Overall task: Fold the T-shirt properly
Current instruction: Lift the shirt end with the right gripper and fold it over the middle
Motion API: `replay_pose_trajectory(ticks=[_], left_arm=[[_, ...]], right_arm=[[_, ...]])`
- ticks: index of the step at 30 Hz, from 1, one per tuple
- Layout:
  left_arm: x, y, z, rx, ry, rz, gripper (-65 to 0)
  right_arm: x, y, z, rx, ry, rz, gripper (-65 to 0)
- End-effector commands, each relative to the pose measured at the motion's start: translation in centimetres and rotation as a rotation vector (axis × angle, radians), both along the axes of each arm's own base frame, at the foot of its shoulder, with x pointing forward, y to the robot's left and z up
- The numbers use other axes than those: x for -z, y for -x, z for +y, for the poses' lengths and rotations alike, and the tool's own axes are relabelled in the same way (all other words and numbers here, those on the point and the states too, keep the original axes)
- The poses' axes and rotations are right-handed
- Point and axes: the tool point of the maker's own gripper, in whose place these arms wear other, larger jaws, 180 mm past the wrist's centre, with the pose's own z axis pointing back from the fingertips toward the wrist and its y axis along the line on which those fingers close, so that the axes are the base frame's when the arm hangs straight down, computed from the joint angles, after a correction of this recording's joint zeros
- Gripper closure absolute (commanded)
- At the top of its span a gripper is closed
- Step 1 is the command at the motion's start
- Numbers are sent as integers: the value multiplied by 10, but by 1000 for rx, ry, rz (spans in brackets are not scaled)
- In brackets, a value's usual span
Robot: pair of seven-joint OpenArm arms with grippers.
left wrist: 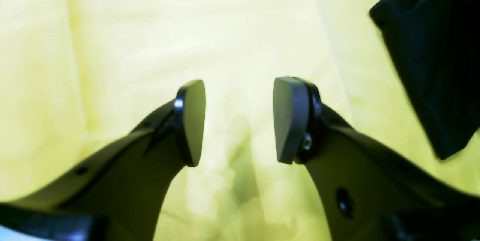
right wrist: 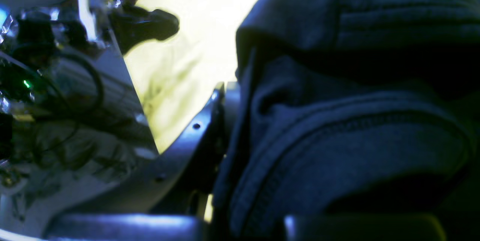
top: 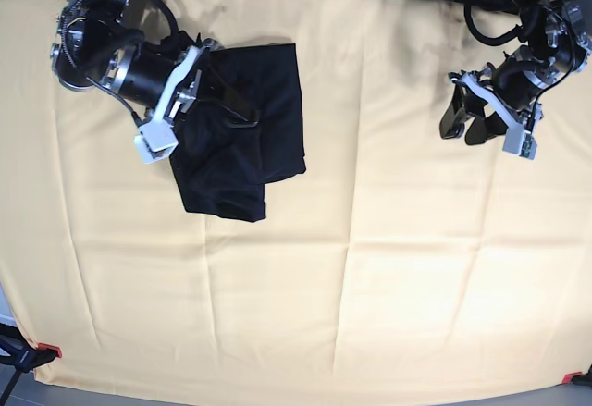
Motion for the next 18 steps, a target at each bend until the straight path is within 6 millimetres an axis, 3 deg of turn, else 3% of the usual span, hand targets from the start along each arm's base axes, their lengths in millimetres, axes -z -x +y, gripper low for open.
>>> replay_pose_trajectory(ticks=[1,3,4,6,7,8,14,18], left_arm=[[-11,-4,-1,6,10,-41,-308],[-11,-4,-1,6,11,-41,-308],[-11,-4,-1,6,11,-41,-308],[-11,-4,-1,7,11,-41,-308],[-11,-4,-1,6,11,-41,-308],[-11,-4,-1,7,13,-42,-308],[-12,-4,-2,8,18,-42,-308],[-11,-4,-1,8,17,-41,-308]], right_arm=[[-10,-5,4,5,-10,-49,0],[-1,-10,9,17,50,-67,0],[2,-12,12,29,66,-64,-46],[4,-13,22,11,84,-67,-295],[4,-12,29,-18,94,-73,-387],[2,-10,37,-51,98,-80,-423],[-41,5,78,-219,1,-218,-422],[-45,9,87,-254,3,-240,-422]])
